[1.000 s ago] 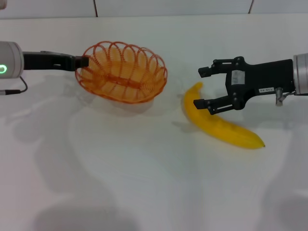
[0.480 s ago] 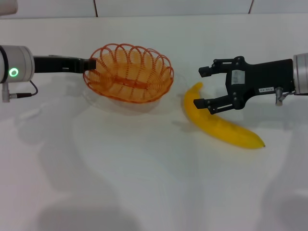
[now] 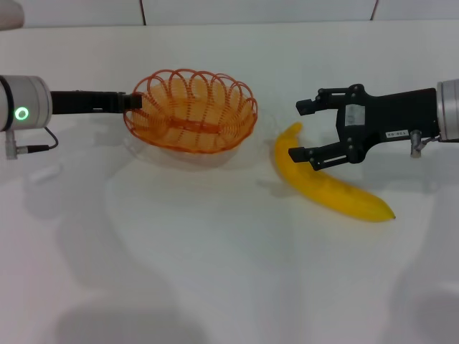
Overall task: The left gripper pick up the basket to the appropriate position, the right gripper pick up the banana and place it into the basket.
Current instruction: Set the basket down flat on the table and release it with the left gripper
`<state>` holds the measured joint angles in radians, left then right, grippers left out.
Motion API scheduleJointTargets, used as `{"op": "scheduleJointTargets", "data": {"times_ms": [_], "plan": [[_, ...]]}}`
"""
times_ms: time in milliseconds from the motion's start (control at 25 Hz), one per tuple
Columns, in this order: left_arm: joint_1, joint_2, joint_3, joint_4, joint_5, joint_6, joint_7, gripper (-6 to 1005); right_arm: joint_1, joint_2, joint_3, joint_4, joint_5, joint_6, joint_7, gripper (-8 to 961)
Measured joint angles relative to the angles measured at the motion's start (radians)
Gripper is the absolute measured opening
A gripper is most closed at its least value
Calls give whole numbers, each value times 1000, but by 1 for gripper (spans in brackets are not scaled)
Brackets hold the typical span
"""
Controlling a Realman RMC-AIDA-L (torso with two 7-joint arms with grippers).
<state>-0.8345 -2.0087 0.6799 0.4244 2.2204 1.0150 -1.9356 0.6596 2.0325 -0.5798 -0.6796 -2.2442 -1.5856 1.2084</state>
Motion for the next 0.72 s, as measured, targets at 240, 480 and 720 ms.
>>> {"op": "scheduleJointTargets", "data": {"times_ms": [240,480,720], "plan": [[1,-13,0,-30,0,-49,-2,52,2,-1,0,0,0,-4,0,880],[3,-14,0,-38,0,-68,-2,54,3,-2,0,0,0,-8,2,879],[6,-17,1,-38,0,-70,0,56,3,-2,0,0,0,-9,2,879]]}}
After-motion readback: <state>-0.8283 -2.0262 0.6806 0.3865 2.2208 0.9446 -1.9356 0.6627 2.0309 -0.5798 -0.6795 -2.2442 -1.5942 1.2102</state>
